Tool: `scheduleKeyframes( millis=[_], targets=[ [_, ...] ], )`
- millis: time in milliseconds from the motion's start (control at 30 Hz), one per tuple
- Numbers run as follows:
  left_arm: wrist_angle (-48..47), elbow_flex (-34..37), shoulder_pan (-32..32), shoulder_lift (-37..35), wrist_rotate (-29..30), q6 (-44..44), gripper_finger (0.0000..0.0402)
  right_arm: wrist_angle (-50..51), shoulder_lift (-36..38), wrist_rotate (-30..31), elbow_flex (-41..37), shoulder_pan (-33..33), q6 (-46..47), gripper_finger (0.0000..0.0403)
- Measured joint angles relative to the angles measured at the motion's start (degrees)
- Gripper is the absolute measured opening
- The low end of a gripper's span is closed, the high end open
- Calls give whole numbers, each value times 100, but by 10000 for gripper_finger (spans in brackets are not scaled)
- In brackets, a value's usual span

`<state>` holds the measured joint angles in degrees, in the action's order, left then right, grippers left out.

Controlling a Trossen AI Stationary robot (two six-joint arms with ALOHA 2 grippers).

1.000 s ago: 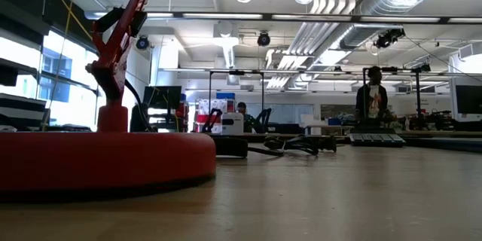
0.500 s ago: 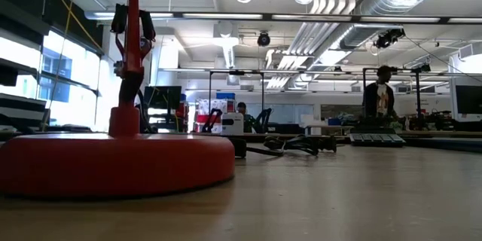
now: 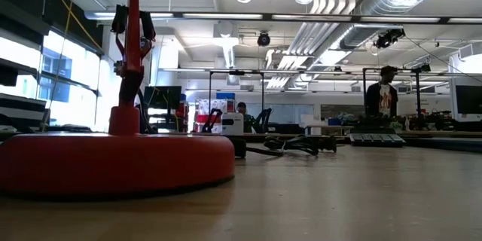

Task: Screw lightbulb
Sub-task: Insert the white lightbulb into the red lamp

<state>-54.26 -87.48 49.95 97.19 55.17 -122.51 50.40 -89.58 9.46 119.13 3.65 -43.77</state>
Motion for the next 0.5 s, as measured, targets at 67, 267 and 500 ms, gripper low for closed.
scheduleKeyframes(
  millis=[67,267,500],
  targets=[
    [1302,147,-43,452,-237,-10,0,91,2,-89,0,-90,30,286],
    [4273,130,-230,1853,102,-278,0,2,0,-457,0,-297,-2,286],
    [4778,-511,-442,3161,-619,-421,0,-110,80,-522,0,-336,25,286]
  ],
)
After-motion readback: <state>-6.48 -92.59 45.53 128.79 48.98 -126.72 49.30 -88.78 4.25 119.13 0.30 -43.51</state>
